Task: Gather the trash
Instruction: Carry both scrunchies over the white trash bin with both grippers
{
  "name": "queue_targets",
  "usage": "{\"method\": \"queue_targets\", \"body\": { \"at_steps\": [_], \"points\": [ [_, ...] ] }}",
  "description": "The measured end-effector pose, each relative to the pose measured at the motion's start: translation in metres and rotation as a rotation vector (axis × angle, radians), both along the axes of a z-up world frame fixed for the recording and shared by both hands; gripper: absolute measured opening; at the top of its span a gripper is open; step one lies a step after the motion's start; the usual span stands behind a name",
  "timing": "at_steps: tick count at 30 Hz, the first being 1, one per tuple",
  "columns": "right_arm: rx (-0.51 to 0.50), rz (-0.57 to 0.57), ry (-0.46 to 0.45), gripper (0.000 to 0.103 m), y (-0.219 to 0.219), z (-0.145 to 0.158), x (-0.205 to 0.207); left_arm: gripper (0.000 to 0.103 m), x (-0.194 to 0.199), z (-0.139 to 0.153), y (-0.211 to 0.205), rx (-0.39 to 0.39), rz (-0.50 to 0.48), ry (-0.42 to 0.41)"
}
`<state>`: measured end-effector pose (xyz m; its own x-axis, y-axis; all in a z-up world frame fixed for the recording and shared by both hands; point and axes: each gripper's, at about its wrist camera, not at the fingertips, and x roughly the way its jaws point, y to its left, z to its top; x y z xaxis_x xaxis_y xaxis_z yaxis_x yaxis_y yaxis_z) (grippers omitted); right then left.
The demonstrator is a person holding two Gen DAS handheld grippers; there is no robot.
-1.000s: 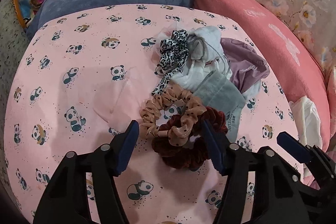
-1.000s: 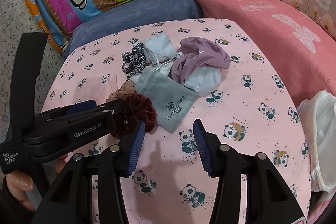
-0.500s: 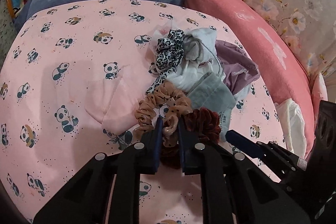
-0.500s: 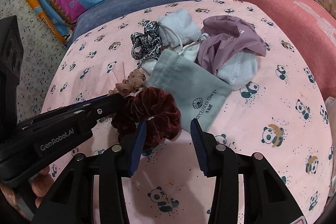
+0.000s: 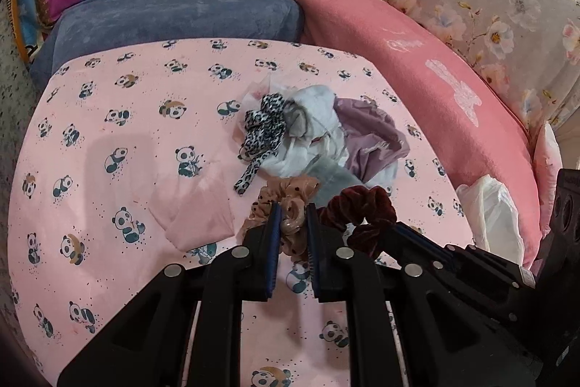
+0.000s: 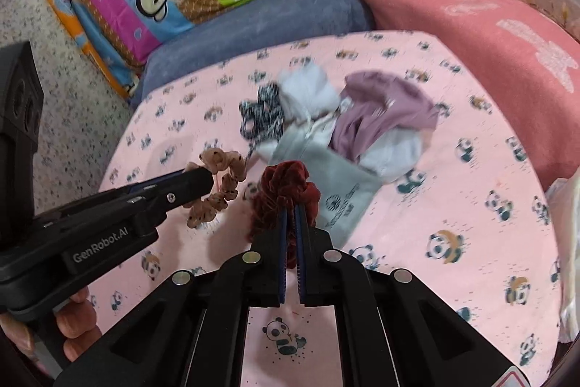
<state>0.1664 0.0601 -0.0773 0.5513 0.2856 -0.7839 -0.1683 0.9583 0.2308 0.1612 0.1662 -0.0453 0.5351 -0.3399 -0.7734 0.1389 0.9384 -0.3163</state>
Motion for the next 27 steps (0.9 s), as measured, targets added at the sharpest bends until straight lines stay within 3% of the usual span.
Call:
{"method": "queue_targets", "body": {
  "at_steps": [14, 27],
  "points": [
    [0.05, -0.16, -0.22, 0.006, -0.086, 0.102, -0.038, 0.014, -0.013, 0.075, -0.078, -0.008, -0.132, -0.166],
    [0.054, -0.342, -0.331, 0.006, -0.187, 0.143, -0.075, 0.014, -0.028, 0.109, -0.177, 0.003, -0.302, -0.256]
  ]
}}
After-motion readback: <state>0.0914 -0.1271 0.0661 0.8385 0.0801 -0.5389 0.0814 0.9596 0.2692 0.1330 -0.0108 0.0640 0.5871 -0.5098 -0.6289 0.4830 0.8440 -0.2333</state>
